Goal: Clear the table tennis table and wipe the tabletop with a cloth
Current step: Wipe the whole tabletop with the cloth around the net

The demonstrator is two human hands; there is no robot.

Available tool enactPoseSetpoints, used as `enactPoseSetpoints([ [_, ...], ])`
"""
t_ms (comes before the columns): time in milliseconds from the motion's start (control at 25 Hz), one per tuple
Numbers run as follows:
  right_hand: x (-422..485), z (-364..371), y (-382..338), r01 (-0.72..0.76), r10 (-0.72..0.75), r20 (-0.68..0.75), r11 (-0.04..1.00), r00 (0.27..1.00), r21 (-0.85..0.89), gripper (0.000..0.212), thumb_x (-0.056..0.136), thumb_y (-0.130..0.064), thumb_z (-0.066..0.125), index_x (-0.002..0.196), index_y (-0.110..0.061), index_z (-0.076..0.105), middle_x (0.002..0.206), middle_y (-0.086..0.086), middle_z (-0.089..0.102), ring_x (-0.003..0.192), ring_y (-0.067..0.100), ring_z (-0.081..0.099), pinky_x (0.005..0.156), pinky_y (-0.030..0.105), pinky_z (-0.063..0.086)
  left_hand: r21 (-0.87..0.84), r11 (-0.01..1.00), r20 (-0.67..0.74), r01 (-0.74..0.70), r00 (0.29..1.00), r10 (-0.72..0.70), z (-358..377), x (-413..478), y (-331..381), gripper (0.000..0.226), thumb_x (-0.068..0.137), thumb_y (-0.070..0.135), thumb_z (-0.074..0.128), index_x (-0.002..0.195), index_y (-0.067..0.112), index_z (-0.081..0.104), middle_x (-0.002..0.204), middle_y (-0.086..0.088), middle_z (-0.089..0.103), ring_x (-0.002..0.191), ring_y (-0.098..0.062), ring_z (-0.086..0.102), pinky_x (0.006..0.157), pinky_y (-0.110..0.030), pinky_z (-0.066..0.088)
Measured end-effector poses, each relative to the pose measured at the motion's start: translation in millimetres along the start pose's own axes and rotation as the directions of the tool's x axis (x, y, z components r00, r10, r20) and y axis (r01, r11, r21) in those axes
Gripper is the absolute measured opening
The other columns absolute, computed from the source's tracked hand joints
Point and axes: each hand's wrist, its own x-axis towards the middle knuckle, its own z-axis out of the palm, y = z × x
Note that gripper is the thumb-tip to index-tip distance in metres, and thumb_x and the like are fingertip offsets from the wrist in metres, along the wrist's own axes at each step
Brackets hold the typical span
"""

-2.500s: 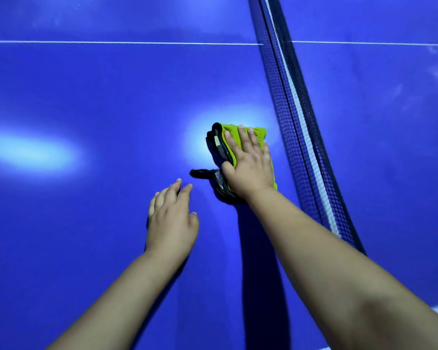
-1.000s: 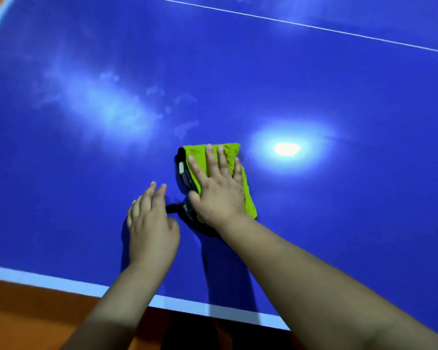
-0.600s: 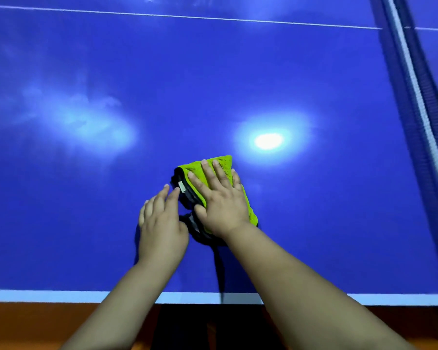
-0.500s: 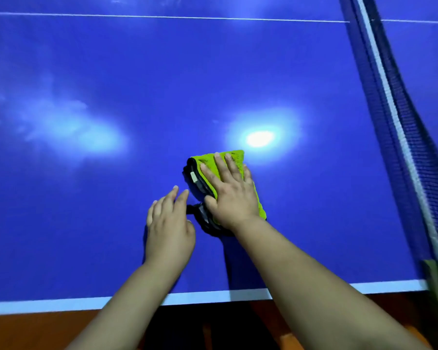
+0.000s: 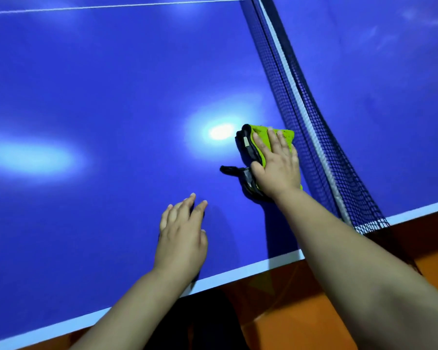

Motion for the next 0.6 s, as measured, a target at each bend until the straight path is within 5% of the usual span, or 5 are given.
enactPoseSetpoints([
  [320,-59,5,5,-0.320,0.322,-0.043,0.946,0.946,0.048,0.068,0.089,-0.035,0.048,0.152,-0.035,0.021,0.162,0.003,0.004,0.148,0.021,0.003,0.116,0.049,0.009,-0.044,0.999,-0.032,-0.008,0.999,0.007,-20,-26,-38,0.055,0.081,0.007,0.057,0.135,0.014,0.048,0.146,-0.008,0.038,0.133,-0.026,0.035,0.112,-0.032,0.004],
  [600,-120,42,-175,-0.217,0.216,-0.013,0.976,0.976,-0.036,0.074,0.089,-0.041,0.047,0.153,-0.035,0.011,0.162,0.009,-0.002,0.148,0.025,-0.006,0.116,0.050,-0.001,-0.046,0.994,-0.045,0.099,0.994,-0.101,-68,-88,-160,0.055,0.084,0.011,0.055,0.138,0.015,0.044,0.150,-0.006,0.032,0.136,-0.024,0.029,0.115,-0.034,0.005],
])
